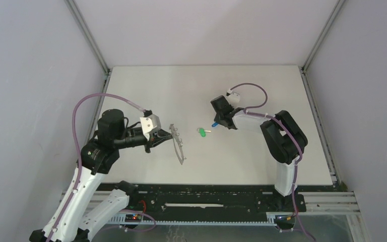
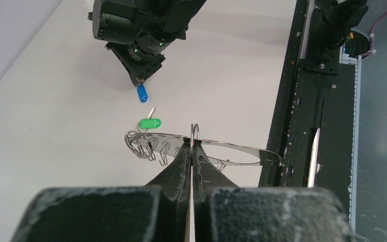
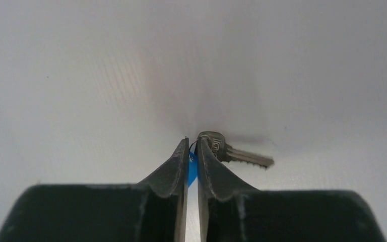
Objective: Put the keys on the keyring
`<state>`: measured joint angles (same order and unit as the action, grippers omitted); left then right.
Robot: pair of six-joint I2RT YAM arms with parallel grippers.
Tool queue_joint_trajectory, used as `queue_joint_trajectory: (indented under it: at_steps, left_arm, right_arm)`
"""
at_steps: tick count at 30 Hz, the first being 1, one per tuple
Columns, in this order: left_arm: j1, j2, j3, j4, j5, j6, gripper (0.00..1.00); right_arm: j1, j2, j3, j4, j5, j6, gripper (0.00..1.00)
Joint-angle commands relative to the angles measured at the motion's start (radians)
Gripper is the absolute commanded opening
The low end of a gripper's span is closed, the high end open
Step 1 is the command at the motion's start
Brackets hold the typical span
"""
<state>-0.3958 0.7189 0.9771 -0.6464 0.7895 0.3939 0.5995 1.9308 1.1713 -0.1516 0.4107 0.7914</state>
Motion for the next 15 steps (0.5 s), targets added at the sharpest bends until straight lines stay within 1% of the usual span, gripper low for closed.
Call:
queue_joint_trajectory:
  at_steps: [1, 4, 5, 15]
  left_arm:
    - [0.008, -0.012, -0.020, 0.024, 0.019, 0.019, 0.00]
    - [0.008, -0.014, -0.021, 0.023, 0.020, 0.019, 0.00]
    - [0.008, -0.013, -0.021, 0.023, 0.019, 0.020, 0.00]
    - [0.008, -0.021, -0.022, 0.022, 0.022, 0.013, 0.00]
  right_arm:
    - [0.013, -0.011, 0.034, 0.012, 0.033, -0.025, 0.12]
    - [0.025, -0.020, 0.033, 0.019, 0.031, -0.055, 0.02]
    - [0.029, -0.025, 0.033, 0.018, 0.029, -0.064, 0.00]
    - [0.062, -0.092, 0.010, 0.009, -0.017, -0.130, 0.00]
